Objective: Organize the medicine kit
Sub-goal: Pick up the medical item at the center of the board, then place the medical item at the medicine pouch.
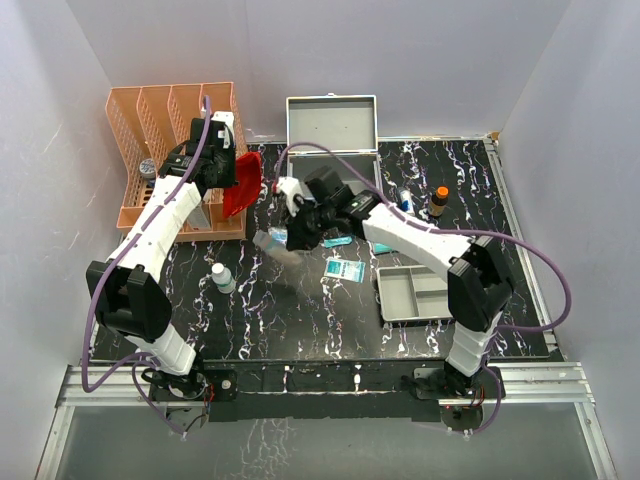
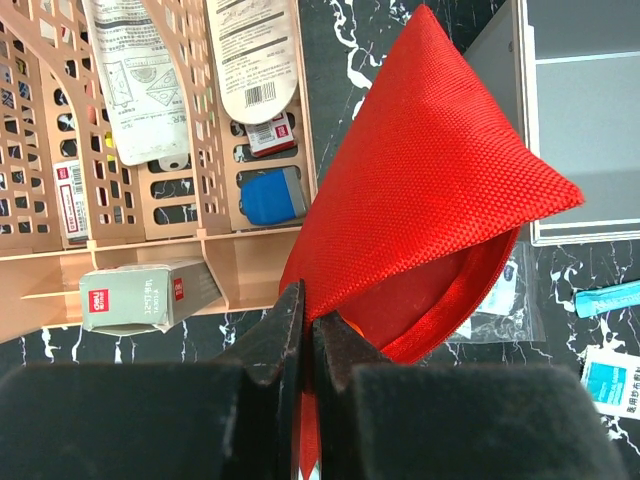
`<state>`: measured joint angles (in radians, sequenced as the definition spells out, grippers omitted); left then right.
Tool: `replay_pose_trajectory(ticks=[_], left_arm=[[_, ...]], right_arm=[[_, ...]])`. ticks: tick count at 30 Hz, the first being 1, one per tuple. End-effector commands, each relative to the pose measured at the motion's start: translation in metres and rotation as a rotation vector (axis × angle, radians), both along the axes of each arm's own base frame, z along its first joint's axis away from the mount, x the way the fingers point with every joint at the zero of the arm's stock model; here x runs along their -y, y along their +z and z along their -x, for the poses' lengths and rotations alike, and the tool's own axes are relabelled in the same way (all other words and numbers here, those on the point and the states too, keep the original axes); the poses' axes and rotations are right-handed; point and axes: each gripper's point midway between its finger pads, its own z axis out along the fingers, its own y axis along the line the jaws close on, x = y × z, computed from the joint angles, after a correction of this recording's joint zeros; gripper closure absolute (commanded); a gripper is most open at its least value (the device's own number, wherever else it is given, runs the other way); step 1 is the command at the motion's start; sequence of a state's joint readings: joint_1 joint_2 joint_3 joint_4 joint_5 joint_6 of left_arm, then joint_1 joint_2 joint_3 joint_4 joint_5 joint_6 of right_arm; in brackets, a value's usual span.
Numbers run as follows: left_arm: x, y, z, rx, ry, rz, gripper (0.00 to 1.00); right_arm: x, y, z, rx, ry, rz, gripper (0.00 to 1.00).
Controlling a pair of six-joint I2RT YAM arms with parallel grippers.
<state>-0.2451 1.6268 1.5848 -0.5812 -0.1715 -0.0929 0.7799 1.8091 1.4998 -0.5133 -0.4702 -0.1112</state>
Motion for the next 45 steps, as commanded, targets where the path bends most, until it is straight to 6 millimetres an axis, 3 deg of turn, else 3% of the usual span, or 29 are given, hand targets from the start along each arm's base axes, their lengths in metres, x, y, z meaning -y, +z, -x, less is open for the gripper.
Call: replay_pose_trajectory(ticks=[1, 2, 3, 9, 21, 28, 29, 34, 45], left_arm=[[0.001, 0.015, 0.001, 0.043, 0.007, 0.031, 1.00], [0.001, 0.015, 0.000, 0.044, 0.005, 0.032, 1.00], [0.001, 0.015, 0.000, 0.045, 0.004, 0.033, 1.00], [0.003, 0.017, -0.002, 0.051, 0.002, 0.042, 1.00], [0.005, 0.026, -0.011, 0.092, 0.013, 0.058, 1.00], [0.008, 0.037, -0.018, 0.134, 0.025, 0.087, 1.00], [0.008, 0.038, -0.019, 0.140, 0.028, 0.092, 1.00], [0.008, 0.045, -0.022, 0.167, 0.037, 0.104, 1.00], [0.007, 0.051, -0.024, 0.190, 0.051, 0.114, 1.00]], right_arm=[[-0.002, 0.064, -0.021, 0.024, -0.062, -0.179, 1.00], [-0.002, 0.065, -0.023, 0.025, -0.067, -0.184, 1.00], [0.001, 0.078, -0.021, 0.047, -0.067, -0.204, 1.00], [-0.001, 0.094, -0.028, 0.062, -0.079, -0.240, 1.00], [-0.001, 0.170, -0.057, 0.101, -0.180, -0.419, 1.00], [-0.006, 0.201, -0.074, 0.110, -0.253, -0.522, 1.00], [-0.011, 0.192, -0.081, 0.090, -0.266, -0.522, 1.00], [-0.022, 0.198, -0.095, 0.061, -0.307, -0.599, 1.00], [-0.036, 0.190, -0.105, -0.037, -0.345, -0.671, 1.00]])
